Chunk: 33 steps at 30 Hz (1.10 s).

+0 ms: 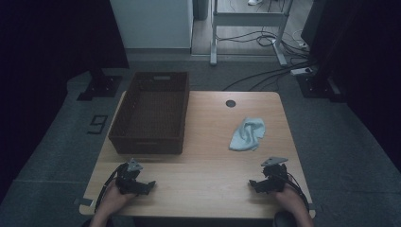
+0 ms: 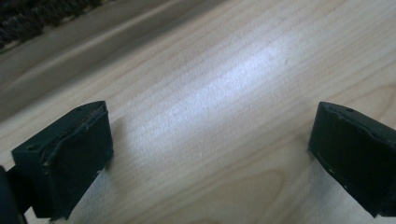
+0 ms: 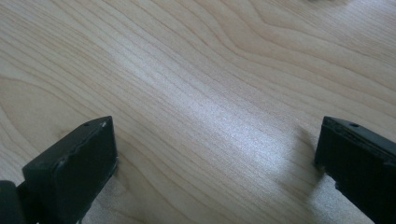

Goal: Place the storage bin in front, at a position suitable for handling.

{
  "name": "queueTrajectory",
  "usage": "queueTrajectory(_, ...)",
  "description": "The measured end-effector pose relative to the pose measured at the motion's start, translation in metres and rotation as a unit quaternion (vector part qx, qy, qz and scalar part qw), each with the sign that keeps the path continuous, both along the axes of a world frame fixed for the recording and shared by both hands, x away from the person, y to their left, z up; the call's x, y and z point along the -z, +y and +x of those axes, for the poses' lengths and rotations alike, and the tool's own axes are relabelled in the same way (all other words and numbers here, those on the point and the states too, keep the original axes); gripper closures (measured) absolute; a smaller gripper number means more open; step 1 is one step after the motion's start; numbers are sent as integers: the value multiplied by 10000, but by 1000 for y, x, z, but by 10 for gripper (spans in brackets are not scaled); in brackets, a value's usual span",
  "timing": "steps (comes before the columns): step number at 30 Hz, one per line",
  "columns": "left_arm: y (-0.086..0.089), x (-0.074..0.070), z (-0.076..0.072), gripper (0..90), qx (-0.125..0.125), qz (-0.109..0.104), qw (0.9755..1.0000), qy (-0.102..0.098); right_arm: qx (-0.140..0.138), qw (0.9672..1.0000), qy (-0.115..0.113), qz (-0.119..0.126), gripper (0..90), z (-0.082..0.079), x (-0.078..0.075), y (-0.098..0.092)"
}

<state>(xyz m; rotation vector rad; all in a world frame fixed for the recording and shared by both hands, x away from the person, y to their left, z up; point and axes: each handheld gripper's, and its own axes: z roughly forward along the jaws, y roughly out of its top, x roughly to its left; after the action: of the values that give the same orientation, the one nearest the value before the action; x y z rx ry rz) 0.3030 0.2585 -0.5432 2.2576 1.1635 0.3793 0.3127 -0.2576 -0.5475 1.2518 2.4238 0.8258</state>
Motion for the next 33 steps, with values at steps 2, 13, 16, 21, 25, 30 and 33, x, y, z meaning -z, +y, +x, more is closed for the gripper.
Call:
queueTrajectory(2, 0, 1, 0, 0, -2, -36, 10000, -52, 1, 10000, -1, -2, 0, 0, 0, 0)
queueTrajectory(13, 1, 4, 1, 0, 40, -132, 9997, -187, 17, 10000, 0, 2, 0, 0, 0, 0)
queueTrajectory(16, 1, 4, 1, 0, 45, -134, 9997, -190, 19, 10000, -1, 3, 0, 0, 0, 0)
queueTrajectory(21, 1, 4, 1, 0, 64, -140, 9997, -197, 48, 10000, -12, 18, 0, 0, 0, 1)
queueTrajectory(25, 2, 4, 2, 0, 75, -141, 9997, -200, 47, 10000, 18, 6, 0, 1, 0, 1)
queueTrajectory(30, 2, 4, 2, 0, 85, -143, 9997, -204, -89, 9999, 61, -30, 0, 3, -1, 4)
queueTrajectory(33, 2, 4, 2, 0, 89, -144, 9996, -205, -107, 9999, 84, -57, 0, 3, -2, 5)
